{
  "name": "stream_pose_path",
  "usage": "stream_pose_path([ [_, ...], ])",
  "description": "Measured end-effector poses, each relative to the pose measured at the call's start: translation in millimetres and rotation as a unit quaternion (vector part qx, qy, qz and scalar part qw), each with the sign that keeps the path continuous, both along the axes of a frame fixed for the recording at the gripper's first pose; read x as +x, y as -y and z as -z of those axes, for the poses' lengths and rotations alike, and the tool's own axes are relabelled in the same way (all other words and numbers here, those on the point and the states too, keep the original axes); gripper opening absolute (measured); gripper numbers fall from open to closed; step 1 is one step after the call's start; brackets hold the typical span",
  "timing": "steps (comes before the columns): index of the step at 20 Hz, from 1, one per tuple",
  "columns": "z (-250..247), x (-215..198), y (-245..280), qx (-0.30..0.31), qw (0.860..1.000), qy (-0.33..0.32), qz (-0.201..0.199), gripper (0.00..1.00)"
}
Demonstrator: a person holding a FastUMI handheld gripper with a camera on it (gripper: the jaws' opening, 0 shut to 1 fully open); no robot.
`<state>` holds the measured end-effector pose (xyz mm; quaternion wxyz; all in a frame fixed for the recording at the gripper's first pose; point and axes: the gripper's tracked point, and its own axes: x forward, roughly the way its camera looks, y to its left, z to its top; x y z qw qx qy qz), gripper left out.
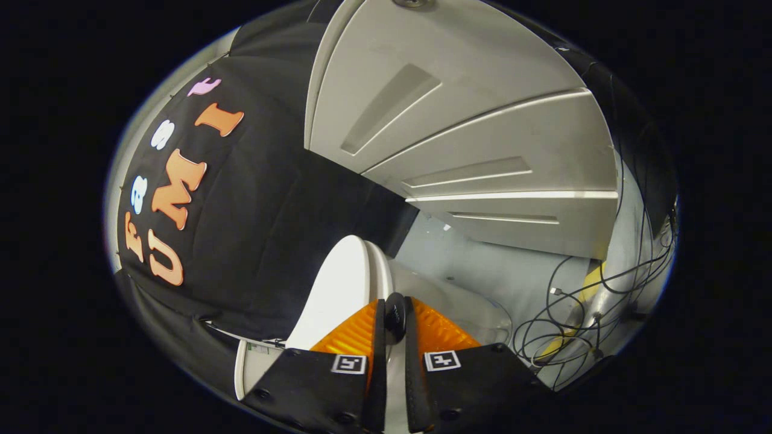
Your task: Open the toilet lid.
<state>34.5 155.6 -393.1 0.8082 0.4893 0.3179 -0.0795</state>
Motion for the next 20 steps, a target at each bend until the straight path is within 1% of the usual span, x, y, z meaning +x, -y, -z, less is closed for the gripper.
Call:
stream_pose_path([
  [1, -4.0, -4.9, 2.2, -0.003, 1.0, 0.001, -0.005, 0.16],
  [2, -9.4, -2.3, 1.7, -0.002, 1.0, 0.008, -0.005, 0.16],
  [5, -35.5, 4.0, -0.5, -0.009, 0.999, 0.037, -0.01, 0.09],
  [9, -77.5, 20.1, -8.7, -0.067, 0.994, 0.076, -0.03, 0.09],
  [11, -95.7, 43.4, -10.6, -0.102, 0.989, 0.108, -0.027, 0.09],
  [14, -128.1, 50.4, -19.2, -0.134, 0.982, 0.13, -0.043, 0.09],
  [17, -158.3, 59.1, -32.3, -0.169, 0.973, 0.145, -0.061, 0.09],
  [18, -166.8, 62.8, -37.5, -0.187, 0.969, 0.148, -0.07, 0.09],
  [20, -192.7, 70.9, -48.9, -0.214, 0.96, 0.165, -0.076, 0.09],
])
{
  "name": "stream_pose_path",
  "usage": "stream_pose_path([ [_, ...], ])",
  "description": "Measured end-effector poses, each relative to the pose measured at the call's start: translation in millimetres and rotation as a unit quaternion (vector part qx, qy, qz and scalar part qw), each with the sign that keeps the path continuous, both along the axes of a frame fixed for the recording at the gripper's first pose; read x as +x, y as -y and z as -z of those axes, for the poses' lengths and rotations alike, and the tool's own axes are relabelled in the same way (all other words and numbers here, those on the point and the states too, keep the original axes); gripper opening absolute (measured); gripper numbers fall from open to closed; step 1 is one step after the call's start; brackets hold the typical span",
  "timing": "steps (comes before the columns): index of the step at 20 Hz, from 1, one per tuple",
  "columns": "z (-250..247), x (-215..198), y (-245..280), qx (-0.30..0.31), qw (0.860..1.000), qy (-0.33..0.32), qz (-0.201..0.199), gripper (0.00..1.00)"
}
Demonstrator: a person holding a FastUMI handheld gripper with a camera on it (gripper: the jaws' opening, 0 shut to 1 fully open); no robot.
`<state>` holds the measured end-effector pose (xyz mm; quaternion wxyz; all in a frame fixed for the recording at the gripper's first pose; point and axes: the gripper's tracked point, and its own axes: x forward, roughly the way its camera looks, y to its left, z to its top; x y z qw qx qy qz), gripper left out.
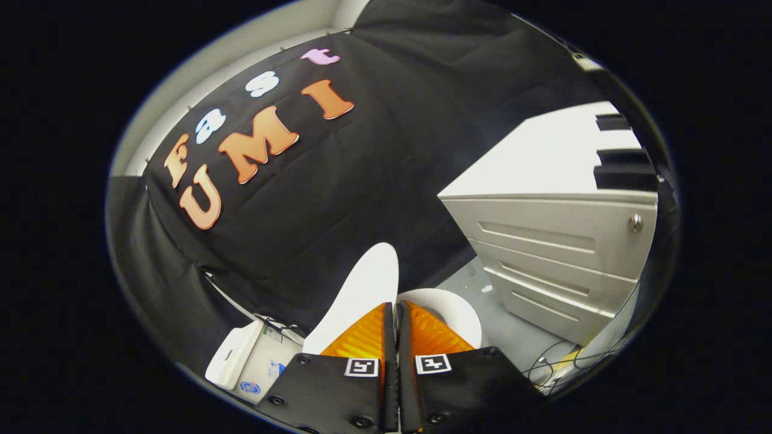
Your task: Open the toilet lid.
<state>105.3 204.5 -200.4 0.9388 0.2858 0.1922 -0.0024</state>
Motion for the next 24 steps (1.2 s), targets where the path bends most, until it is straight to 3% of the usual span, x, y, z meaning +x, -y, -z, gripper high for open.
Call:
stream_pose_path([
  [5, -59.9, 11.9, -48.3, -0.042, 0.998, 0.026, -0.026, 0.09],
  [8, -93.9, 14.8, -82.4, -0.111, 0.991, 0.052, -0.055, 0.09],
  [12, -124.9, 16.9, -123.6, -0.143, 0.984, 0.077, -0.076, 0.11],
  [24, -189.0, 11.1, -234.5, -0.157, 0.972, 0.106, -0.137, 0.16],
])
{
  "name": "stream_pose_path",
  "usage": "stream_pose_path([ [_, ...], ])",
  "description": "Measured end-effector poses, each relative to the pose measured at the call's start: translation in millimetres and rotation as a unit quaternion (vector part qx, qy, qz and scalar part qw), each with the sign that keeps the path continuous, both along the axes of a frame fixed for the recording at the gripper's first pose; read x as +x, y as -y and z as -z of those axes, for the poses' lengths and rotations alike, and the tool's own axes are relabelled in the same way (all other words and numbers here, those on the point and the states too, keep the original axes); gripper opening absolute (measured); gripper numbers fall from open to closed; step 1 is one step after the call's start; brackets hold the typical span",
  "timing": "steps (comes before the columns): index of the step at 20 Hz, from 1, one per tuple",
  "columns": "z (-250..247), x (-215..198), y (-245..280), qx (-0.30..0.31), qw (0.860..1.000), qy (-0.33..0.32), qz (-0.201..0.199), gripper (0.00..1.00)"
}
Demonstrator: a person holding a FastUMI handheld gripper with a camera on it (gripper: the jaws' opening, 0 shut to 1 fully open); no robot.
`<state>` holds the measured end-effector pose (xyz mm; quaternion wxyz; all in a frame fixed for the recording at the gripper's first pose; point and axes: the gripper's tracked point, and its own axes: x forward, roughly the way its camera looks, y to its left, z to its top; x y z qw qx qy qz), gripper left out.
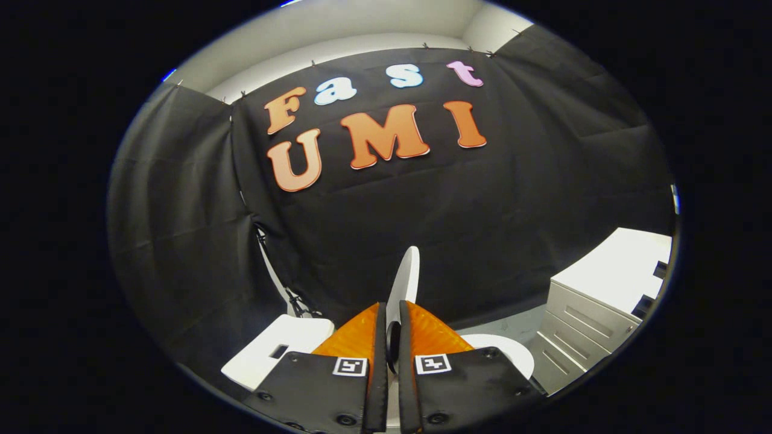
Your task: Open the toilet lid.
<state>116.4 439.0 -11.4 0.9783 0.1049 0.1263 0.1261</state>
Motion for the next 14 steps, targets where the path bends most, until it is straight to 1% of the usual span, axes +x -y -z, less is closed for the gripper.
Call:
stream_pose_path([
  [8, -21.9, -14.4, -68.5, -0.022, 0.999, 0.022, -0.031, 0.16],
  [14, -32.0, -25.6, -136.2, -0.041, 0.997, 0.032, -0.065, 0.16],
])
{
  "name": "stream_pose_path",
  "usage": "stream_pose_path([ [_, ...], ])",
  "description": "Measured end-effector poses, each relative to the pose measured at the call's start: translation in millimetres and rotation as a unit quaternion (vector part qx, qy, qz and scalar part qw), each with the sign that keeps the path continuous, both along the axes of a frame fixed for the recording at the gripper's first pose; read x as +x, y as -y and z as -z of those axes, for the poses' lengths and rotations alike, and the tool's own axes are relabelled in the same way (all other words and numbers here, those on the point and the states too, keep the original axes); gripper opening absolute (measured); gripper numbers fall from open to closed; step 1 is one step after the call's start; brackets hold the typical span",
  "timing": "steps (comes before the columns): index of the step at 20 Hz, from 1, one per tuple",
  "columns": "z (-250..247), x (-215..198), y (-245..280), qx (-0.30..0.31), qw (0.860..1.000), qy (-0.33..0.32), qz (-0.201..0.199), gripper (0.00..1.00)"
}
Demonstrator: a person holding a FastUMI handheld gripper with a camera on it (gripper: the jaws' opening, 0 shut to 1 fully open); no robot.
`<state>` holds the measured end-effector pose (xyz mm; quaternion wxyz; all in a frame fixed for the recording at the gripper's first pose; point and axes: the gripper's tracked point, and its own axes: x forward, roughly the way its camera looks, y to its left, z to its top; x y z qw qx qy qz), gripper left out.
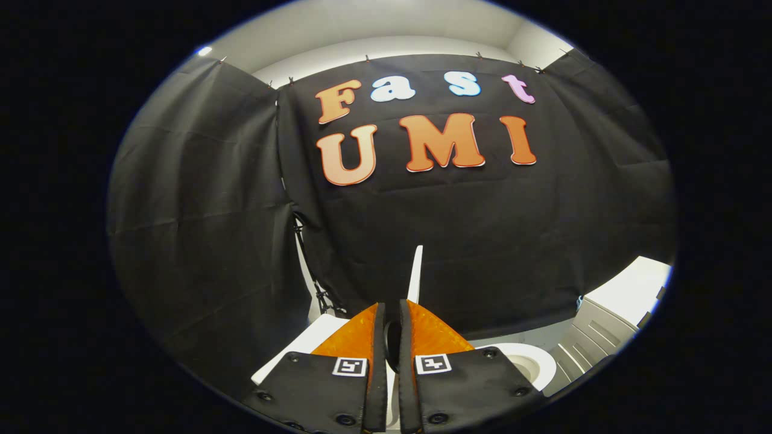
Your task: Open the toilet lid.
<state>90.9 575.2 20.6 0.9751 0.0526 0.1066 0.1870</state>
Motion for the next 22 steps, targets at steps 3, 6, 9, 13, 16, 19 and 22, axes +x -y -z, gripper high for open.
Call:
stream_pose_path([
  [3, -0.7, -6.3, -27.4, -0.013, 1.0, 0.011, -0.009, 0.16],
  [6, 1.9, -13.9, -52.3, -0.022, 0.999, 0.016, -0.021, 0.16],
  [9, 5.6, -23.3, -78.7, -0.031, 0.999, 0.023, -0.034, 0.16],
  [13, 10.5, -33.5, -110.0, -0.043, 0.997, 0.035, -0.046, 0.16],
  [16, 14.8, -37.6, -123.9, -0.056, 0.996, 0.044, -0.051, 0.16],
  [19, 18.0, -39.5, -125.9, -0.055, 0.996, 0.048, -0.047, 0.16],
  [22, 16.5, -37.0, -120.2, -0.057, 0.996, 0.052, -0.039, 0.19],
])
